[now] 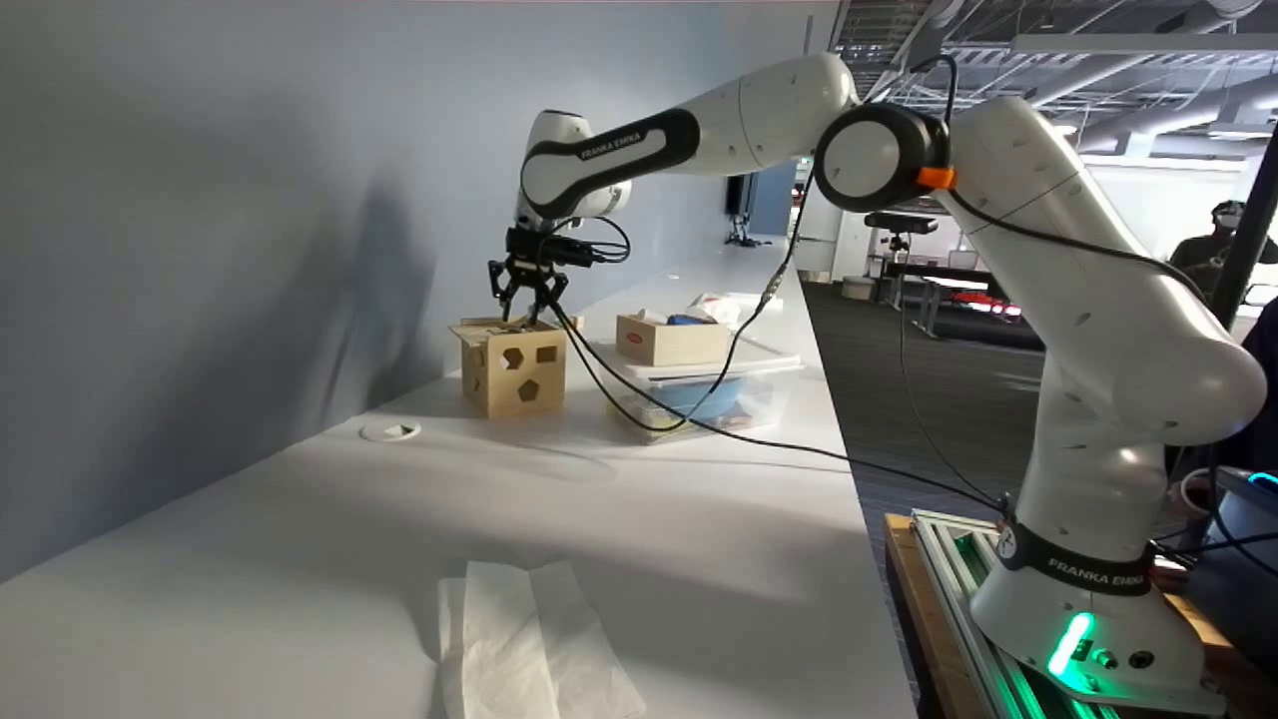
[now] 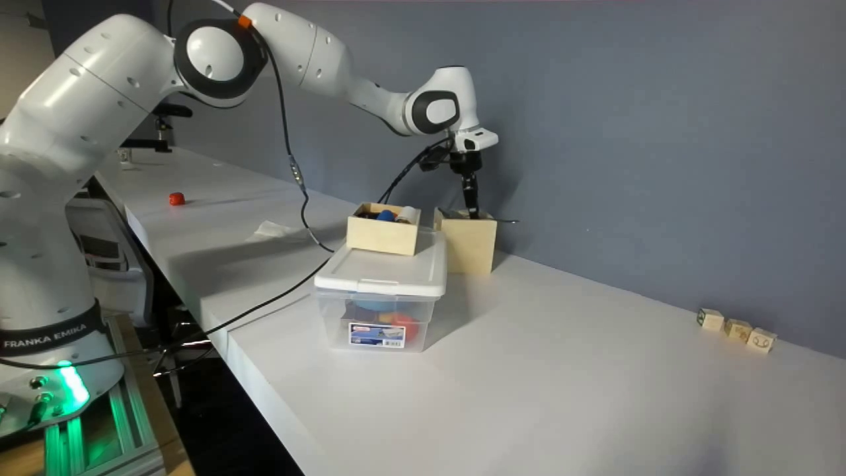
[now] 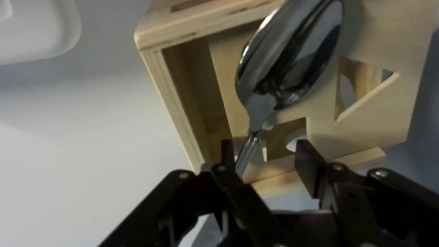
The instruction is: Remove the silver spoon from the shape sorter and put it on the lunchbox
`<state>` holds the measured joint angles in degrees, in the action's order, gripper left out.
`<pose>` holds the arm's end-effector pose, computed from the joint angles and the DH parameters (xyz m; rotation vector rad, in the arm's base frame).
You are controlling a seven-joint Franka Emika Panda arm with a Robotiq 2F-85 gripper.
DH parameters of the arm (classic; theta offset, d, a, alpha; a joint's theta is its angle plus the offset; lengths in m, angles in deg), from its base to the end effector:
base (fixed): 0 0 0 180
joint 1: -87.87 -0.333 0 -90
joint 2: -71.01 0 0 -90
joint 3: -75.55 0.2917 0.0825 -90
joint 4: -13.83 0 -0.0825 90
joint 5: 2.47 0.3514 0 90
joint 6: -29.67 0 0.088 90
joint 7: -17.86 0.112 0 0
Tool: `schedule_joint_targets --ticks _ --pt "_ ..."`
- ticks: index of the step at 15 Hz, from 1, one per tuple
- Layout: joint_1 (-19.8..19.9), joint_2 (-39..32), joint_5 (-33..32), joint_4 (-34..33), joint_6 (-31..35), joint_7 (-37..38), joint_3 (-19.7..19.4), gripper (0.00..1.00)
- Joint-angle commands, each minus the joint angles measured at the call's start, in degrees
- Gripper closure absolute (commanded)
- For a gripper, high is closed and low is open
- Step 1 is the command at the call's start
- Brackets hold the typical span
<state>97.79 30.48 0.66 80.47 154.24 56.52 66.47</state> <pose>0.7008 -0.2026 0.3996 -2.7338 1.4523 -0.4916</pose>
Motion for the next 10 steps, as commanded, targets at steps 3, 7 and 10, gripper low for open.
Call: schedule_joint_targets --ticks 3,7,10 --pt "-0.37 -1.8 1.0 -3.03 -2.16 0.92 -0.77 0.75" --pt "-0.55 -0.37 0.84 -3.5 -3.62 0.86 -0.98 0.99" --pt "0.27 3.8 0.71 -3.41 -3.34 -0.57 -0.14 0.98"
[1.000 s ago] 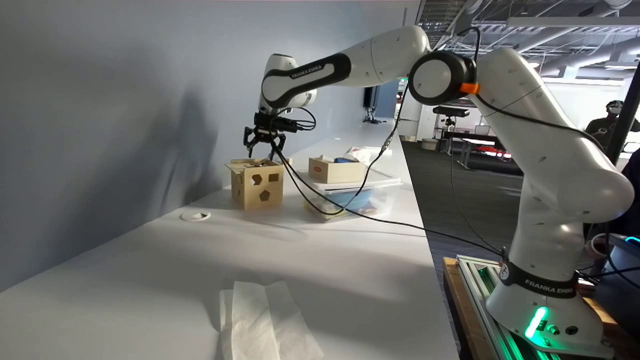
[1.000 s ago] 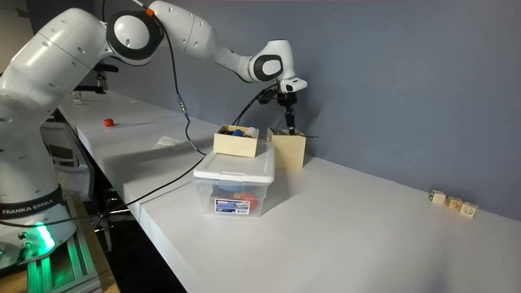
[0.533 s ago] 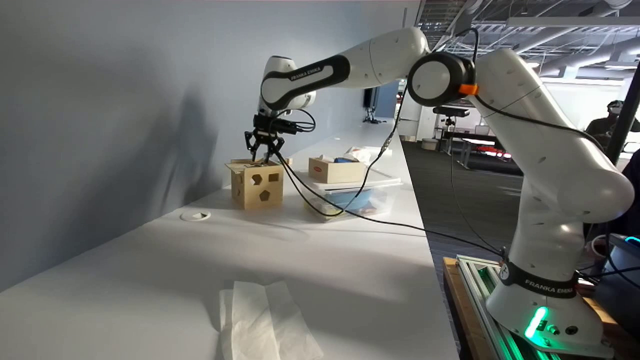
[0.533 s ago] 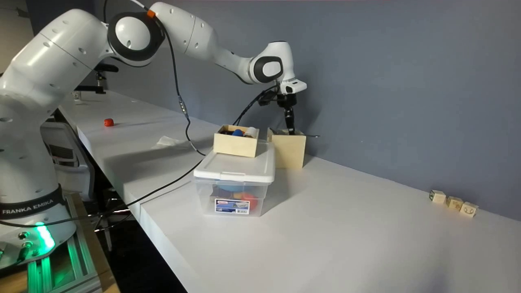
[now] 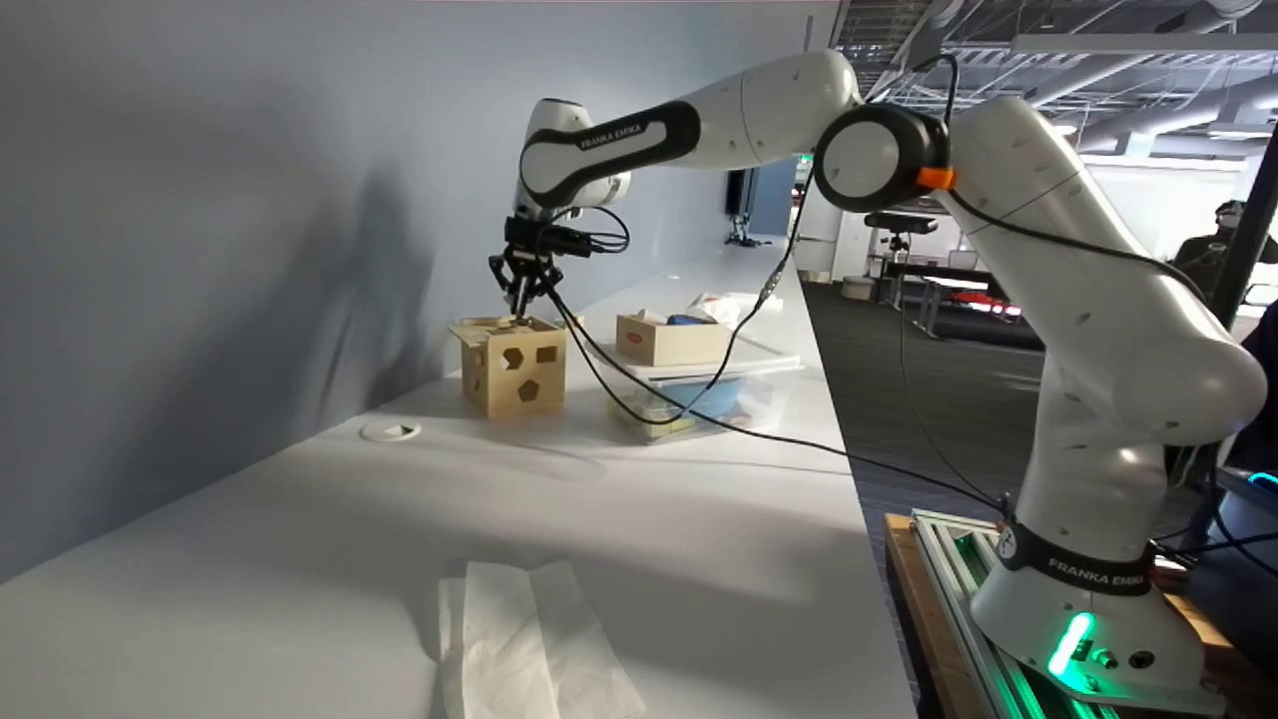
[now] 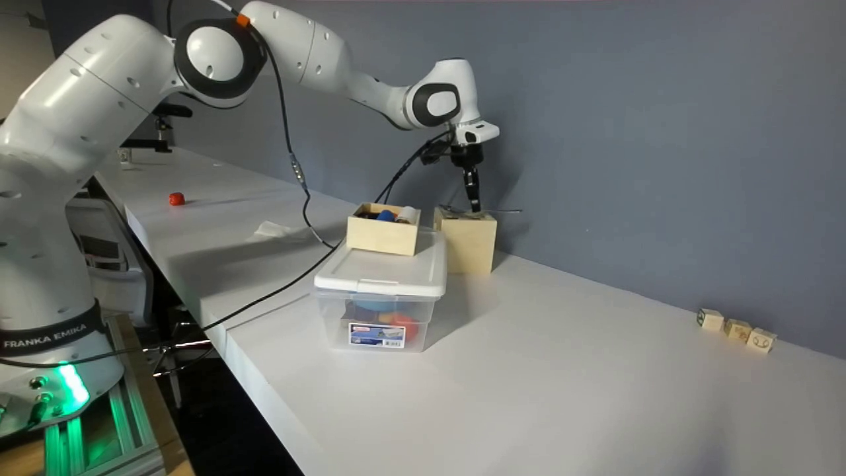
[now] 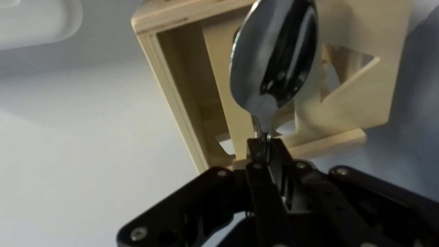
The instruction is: Remove the silver spoon from the shape sorter and put it on the lunchbox
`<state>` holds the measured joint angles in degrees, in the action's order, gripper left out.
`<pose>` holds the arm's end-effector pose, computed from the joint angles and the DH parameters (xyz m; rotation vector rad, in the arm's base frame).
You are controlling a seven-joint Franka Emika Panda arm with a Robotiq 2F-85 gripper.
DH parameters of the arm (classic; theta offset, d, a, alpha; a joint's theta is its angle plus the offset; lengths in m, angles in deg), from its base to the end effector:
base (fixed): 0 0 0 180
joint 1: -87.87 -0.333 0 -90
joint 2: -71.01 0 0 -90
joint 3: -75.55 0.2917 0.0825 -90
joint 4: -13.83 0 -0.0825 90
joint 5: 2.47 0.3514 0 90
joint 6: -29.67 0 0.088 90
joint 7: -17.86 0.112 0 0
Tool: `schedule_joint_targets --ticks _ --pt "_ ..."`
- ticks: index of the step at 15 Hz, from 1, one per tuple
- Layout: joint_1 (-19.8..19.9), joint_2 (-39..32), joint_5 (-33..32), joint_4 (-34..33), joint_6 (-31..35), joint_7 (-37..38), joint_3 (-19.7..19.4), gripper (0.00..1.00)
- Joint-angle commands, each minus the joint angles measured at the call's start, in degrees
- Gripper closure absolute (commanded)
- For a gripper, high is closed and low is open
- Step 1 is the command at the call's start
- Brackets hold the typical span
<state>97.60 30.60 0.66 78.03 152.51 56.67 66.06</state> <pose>0.7024 -0.2023 0.4182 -2.7295 1.4529 -0.5153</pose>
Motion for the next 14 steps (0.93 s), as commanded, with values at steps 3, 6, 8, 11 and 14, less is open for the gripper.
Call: schedule_joint_targets --ticks 3,6,8,11,14 --pt "1.31 7.91 0.49 -0.99 -2.54 -2.06 -0.11 0.97" --pt "2.39 13.06 -0.44 2.38 -8.14 -4.93 -1.09 0.97" --pt "3.34 16.31 0.0 4.83 -12.63 -8.03 -1.31 0.97" --pt "4.89 21.54 0.25 9.3 -17.63 -12.52 -1.79 0.97" --pt "5.28 26.56 -0.01 15.37 -20.44 -13.76 -2.35 0.97"
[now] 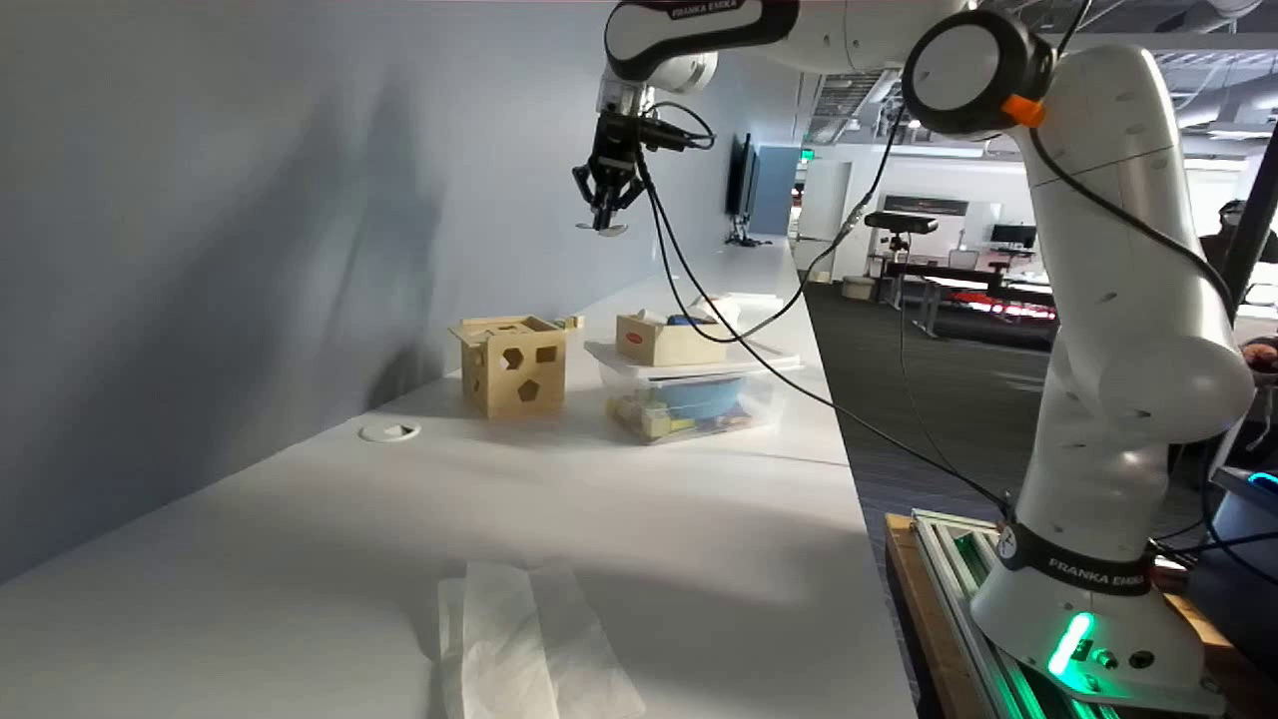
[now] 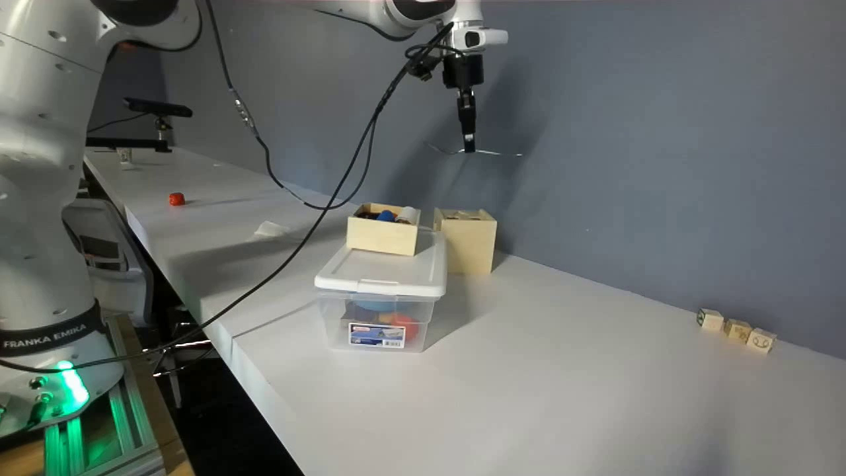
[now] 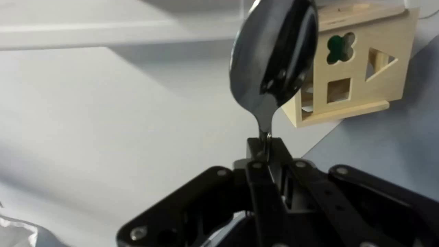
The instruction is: Remove the silver spoon from the shape sorter and put it on the lunchbox
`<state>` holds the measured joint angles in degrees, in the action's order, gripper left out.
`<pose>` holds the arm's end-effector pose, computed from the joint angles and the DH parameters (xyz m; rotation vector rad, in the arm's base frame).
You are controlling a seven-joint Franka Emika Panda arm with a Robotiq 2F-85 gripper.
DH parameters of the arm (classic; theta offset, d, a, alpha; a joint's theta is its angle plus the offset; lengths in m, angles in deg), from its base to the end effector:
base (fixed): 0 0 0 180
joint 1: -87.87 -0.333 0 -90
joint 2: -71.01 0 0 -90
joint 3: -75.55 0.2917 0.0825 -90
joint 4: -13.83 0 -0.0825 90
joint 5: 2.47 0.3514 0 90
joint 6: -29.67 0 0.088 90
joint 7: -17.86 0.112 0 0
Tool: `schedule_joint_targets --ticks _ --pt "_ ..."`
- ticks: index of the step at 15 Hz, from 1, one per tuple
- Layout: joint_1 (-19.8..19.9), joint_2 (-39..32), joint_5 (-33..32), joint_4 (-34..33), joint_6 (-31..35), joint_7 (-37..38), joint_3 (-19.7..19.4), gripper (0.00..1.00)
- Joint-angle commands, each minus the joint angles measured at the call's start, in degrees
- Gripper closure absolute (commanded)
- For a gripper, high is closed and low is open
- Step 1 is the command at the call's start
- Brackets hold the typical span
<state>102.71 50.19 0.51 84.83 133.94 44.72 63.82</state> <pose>0.5881 -0.2612 0.5609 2.7820 -1.3758 0.3498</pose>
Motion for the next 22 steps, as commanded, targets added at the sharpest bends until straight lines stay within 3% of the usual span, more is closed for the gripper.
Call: schedule_joint_targets --ticks 1,5,12,18,22 --pt "0.01 8.74 0.05 10.97 -2.31 -1.31 -0.32 0.97" --pt "-0.84 15.33 -0.96 20.77 -1.82 1.89 -0.56 0.97" --pt "0.39 27.51 -2.81 40.37 8.34 7.81 -3.64 0.97" --pt "3.98 35.25 -5.92 51.82 13.7 -0.8 -5.72 0.97" --pt "5.84 34.49 -3.31 56.41 21.91 -6.18 -7.87 0.97"
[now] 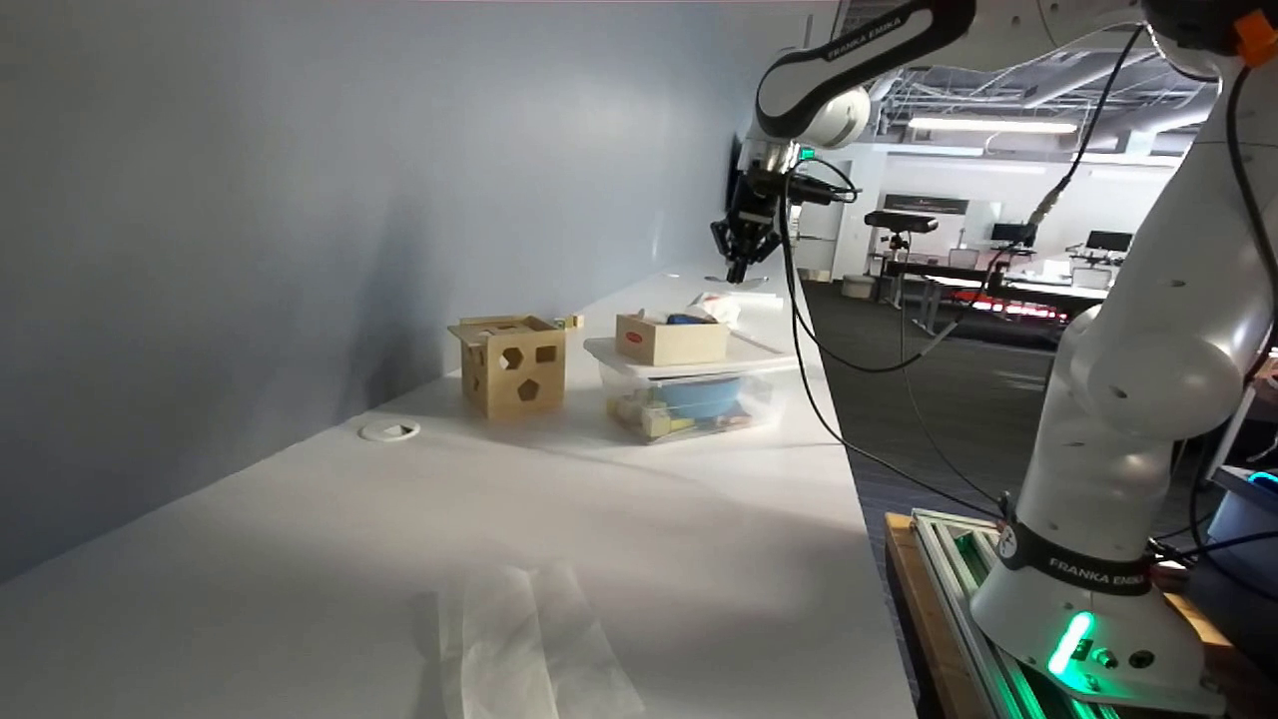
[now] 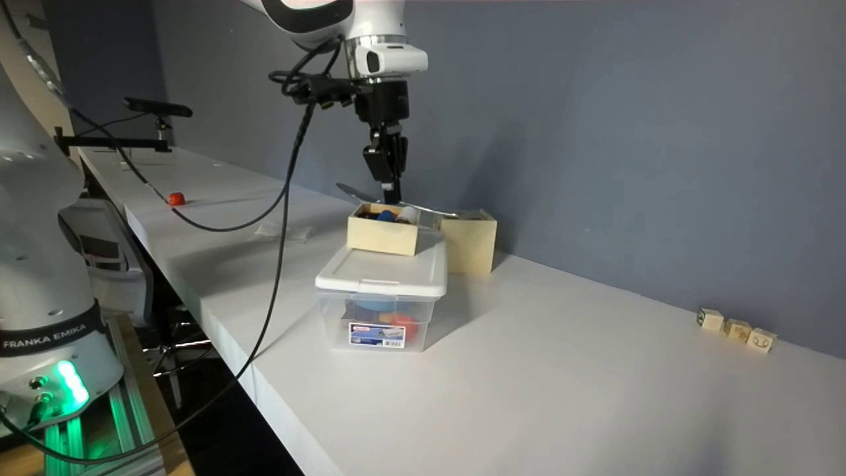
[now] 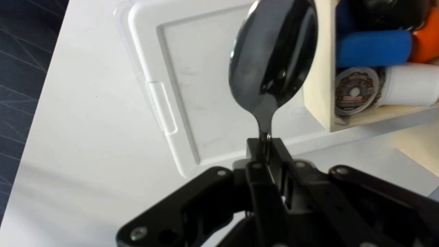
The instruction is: Remove the silver spoon from the shape sorter and put it on the lunchbox
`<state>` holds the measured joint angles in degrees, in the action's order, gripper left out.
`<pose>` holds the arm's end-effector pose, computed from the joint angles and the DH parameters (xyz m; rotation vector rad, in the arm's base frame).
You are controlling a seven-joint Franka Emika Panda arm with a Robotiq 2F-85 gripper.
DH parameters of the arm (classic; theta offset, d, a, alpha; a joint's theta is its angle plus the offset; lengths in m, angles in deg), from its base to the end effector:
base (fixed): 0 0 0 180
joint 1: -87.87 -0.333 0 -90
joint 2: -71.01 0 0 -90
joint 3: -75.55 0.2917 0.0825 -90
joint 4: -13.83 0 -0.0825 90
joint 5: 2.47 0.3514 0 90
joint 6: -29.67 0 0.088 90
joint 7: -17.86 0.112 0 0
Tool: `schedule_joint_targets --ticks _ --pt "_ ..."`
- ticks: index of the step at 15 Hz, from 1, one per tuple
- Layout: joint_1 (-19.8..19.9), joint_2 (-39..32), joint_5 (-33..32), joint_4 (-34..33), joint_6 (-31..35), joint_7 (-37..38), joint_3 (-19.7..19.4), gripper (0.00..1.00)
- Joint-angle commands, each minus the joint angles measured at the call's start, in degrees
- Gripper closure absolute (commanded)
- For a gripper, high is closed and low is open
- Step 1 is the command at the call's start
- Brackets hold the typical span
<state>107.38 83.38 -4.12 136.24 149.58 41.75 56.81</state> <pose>0.3747 -0.3069 0.4916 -2.6734 1.5856 -0.2577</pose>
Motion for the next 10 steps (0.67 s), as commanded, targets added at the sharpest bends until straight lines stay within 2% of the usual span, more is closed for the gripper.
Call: schedule_joint_targets --ticks 1,4,7,9,10 --pt "1.33 0.92 2.42 5.99 7.68 -3.86 -1.27 0.97" --pt "1.12 1.07 4.2 10.03 12.9 -4.01 -1.01 0.97" --pt "0.12 0.87 6.59 13.79 20.08 -2.28 0.55 0.97" --pt "-0.19 0.91 6.79 15.34 22.45 -1.5 1.82 0.97" --pt "-0.21 0.95 6.41 16.24 23.13 -0.47 2.56 0.87"
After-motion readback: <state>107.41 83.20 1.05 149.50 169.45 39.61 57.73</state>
